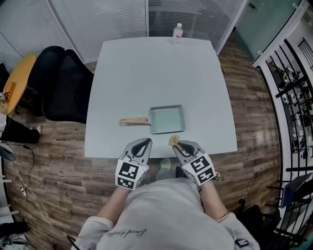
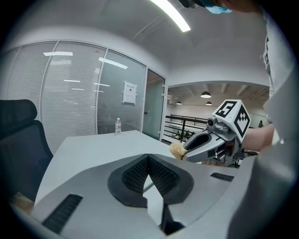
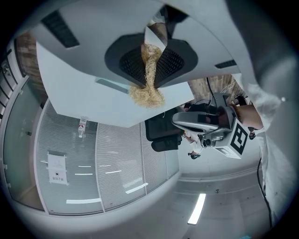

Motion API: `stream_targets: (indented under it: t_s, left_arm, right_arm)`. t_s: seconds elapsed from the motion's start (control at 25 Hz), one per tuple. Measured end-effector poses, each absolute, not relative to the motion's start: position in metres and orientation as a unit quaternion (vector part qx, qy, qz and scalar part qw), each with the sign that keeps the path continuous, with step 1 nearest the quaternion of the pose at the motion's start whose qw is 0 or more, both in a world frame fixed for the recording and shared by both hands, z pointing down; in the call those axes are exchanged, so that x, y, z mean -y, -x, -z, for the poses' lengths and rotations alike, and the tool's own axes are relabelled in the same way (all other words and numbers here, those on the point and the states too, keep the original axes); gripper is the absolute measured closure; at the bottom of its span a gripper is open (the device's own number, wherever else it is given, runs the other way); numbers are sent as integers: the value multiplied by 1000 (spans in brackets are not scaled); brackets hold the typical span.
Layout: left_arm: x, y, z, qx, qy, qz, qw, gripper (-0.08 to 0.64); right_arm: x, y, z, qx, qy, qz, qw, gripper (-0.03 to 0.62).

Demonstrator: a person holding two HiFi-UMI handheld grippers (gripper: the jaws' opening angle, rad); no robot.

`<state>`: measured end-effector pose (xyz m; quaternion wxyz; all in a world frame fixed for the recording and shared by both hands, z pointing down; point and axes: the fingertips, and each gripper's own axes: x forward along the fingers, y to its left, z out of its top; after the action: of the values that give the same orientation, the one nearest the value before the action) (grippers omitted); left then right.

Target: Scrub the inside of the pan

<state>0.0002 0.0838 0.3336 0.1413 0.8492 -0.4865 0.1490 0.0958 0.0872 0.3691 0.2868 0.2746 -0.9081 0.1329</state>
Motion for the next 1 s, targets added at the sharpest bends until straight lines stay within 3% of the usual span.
stream_targets:
  t_s: [1.0]
  left_arm:
    - [-13,13,-344,499,-835,-167,161,548]
  right_arm:
    - [-3,-80,-381,916,-219,-134,309,525]
